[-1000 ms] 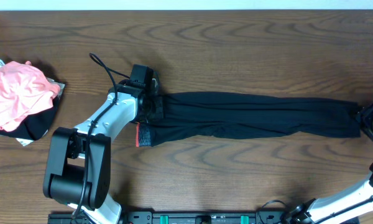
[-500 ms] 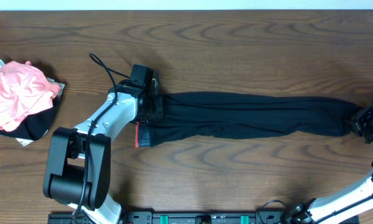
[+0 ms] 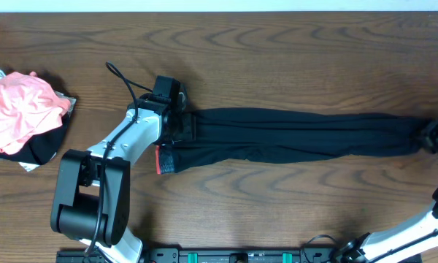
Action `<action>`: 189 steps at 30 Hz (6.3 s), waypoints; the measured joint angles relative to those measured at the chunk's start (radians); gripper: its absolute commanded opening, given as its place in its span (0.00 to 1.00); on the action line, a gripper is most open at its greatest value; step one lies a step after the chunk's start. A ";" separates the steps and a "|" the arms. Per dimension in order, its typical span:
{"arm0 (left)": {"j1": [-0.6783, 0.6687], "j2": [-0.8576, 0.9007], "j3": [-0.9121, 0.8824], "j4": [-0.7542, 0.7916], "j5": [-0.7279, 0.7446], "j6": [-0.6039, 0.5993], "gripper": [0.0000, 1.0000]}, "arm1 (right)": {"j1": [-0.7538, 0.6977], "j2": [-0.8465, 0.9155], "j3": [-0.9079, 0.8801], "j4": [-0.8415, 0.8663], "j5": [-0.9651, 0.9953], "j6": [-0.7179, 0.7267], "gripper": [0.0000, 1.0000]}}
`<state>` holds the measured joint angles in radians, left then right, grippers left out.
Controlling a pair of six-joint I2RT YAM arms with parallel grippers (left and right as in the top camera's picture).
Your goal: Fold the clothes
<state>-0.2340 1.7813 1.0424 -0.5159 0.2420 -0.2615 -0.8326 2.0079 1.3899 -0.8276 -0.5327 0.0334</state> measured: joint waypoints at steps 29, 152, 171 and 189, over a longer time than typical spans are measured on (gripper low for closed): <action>0.103 -0.164 0.000 -0.060 -0.010 -0.001 0.85 | 0.192 -0.079 0.147 -0.123 0.208 -0.079 0.02; 0.103 -0.164 0.000 -0.075 -0.010 -0.001 0.84 | 1.152 -0.396 -0.462 0.227 0.109 -0.017 0.43; 0.103 -0.164 0.000 -0.078 -0.010 -0.001 0.85 | 0.874 -0.539 -0.367 0.213 0.229 0.029 0.51; 0.102 -0.138 0.000 -0.071 0.211 -0.004 0.97 | 0.755 -0.266 -0.389 0.142 0.474 0.070 0.50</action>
<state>-0.1318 1.6432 1.0420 -0.5869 0.4530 -0.2653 -0.0772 1.7424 1.0012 -0.6857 -0.0586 0.1032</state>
